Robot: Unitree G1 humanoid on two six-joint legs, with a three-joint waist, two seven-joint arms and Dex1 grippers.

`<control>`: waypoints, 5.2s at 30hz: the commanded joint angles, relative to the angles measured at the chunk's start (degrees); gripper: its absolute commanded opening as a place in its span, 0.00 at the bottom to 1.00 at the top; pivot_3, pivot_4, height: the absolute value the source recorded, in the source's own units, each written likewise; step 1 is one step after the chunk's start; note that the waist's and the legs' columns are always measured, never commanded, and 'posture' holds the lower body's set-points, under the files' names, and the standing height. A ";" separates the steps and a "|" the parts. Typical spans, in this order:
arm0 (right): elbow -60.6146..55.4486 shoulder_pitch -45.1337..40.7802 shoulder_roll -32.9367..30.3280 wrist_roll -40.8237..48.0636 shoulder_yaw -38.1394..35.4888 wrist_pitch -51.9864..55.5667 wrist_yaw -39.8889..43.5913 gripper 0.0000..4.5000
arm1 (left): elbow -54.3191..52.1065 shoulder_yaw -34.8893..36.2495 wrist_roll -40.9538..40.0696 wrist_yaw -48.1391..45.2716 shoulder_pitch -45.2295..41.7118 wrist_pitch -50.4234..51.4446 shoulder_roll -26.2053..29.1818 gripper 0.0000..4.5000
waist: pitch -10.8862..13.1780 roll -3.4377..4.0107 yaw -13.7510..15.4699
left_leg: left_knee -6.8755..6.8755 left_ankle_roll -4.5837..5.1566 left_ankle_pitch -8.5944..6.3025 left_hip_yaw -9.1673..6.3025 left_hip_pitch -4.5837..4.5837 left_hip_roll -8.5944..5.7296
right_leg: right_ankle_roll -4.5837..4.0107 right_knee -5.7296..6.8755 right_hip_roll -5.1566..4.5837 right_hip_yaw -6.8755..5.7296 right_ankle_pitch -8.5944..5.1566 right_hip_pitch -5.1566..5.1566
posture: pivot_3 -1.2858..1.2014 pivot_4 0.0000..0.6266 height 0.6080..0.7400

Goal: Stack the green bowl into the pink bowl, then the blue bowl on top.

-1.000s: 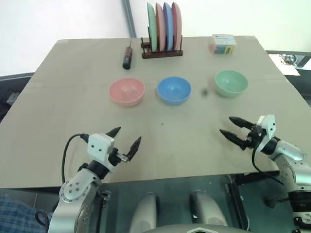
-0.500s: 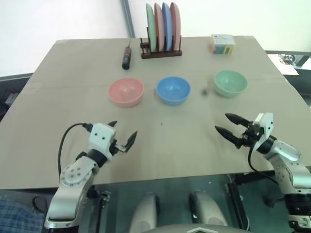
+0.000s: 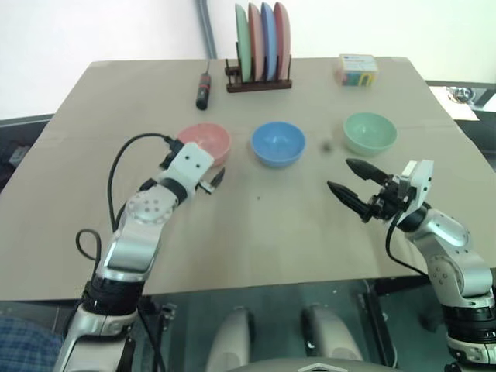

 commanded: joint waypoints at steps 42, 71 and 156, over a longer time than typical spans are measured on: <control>0.40 0.98 -0.83 -1.49 -1.74 -3.56 -0.57 0.83 | -12.12 -19.70 -8.32 -53.62 -7.43 -10.01 10.94 0.02 | 0.03 0.00 0.14 | 0.22 0.01 0.01 -0.08 -0.33 0.00 | 0.00 0.13 0.01 -0.06 0.00 -0.25 | 0.52 0.24 1.00; 9.68 -6.64 -8.15 -3.78 -2.03 -0.60 4.13 0.83 | -17.10 16.00 -38.27 -46.45 13.14 4.44 7.91 0.97 | 0.10 0.11 -0.20 | 0.56 0.02 0.00 -0.16 -0.51 0.06 | 0.01 0.25 0.01 -0.14 0.02 -0.32 | 0.52 0.24 1.00; 19.18 -42.67 -11.08 -27.36 20.34 -5.90 16.44 0.99 | -8.99 28.30 -50.15 -39.79 27.11 -13.42 -1.85 1.00 | 0.30 0.36 -0.01 | 0.98 0.11 -0.02 -0.15 -0.68 0.05 | -0.06 0.17 -0.05 -0.22 0.06 -0.31 | 0.52 0.24 1.00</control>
